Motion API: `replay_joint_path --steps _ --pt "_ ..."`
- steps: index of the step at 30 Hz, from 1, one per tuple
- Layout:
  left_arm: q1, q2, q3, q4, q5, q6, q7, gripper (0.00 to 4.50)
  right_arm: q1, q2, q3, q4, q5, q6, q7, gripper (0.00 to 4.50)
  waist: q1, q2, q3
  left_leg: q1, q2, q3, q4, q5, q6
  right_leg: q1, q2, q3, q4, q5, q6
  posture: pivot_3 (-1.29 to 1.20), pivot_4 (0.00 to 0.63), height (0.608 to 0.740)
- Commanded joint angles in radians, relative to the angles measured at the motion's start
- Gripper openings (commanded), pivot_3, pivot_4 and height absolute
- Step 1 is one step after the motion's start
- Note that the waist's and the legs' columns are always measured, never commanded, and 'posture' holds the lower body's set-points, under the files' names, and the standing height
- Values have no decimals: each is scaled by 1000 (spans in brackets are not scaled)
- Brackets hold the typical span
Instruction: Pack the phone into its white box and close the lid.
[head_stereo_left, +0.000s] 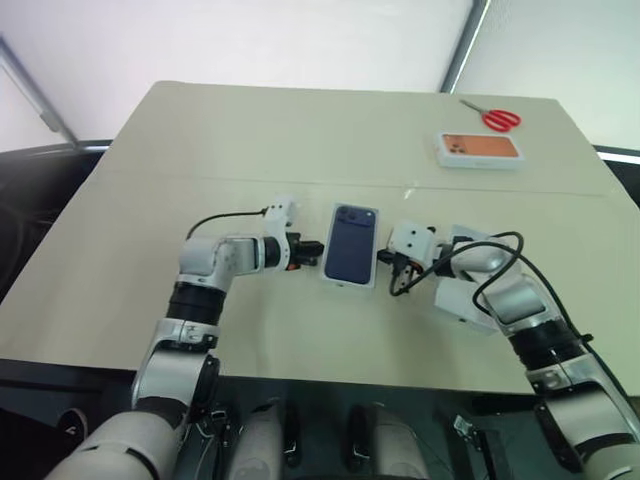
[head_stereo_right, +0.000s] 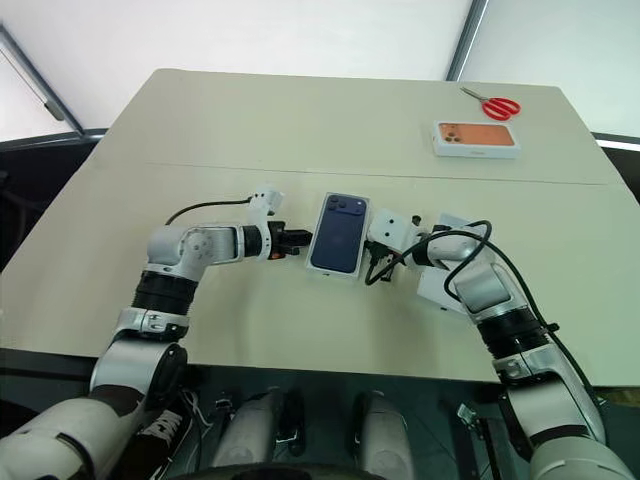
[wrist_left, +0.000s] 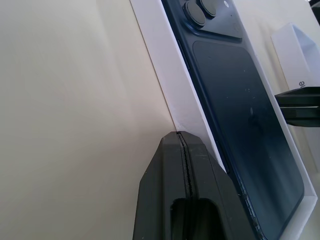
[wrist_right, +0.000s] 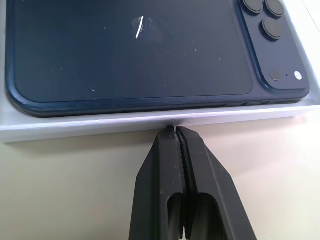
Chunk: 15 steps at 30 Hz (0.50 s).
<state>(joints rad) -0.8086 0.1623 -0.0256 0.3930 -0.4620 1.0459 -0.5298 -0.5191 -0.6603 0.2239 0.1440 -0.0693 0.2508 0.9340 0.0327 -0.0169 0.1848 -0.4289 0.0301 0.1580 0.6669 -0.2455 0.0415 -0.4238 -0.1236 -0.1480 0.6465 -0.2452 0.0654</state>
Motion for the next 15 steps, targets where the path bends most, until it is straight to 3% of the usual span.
replay_joint_path --steps 1,9,15 --pt "-41 -79 -55 22 1 -19 -46 0 35 -50 -31 -29 11 1 23 53 8 0 0 0 0 0 0 0 0 0 0 0 0 0 0 0 150 738" --pt "-61 -196 -114 97 74 -94 -65 0 128 -157 -116 -53 45 1 51 53 11 0 0 0 0 0 1 -1 2 1 -1 -1 -1 0 0 0 150 738" --pt "-99 -206 -112 187 118 -155 -89 0 169 -181 -139 -65 50 -9 52 53 8 0 0 0 0 -1 1 -1 2 1 -1 -2 -1 0 0 0 150 738"
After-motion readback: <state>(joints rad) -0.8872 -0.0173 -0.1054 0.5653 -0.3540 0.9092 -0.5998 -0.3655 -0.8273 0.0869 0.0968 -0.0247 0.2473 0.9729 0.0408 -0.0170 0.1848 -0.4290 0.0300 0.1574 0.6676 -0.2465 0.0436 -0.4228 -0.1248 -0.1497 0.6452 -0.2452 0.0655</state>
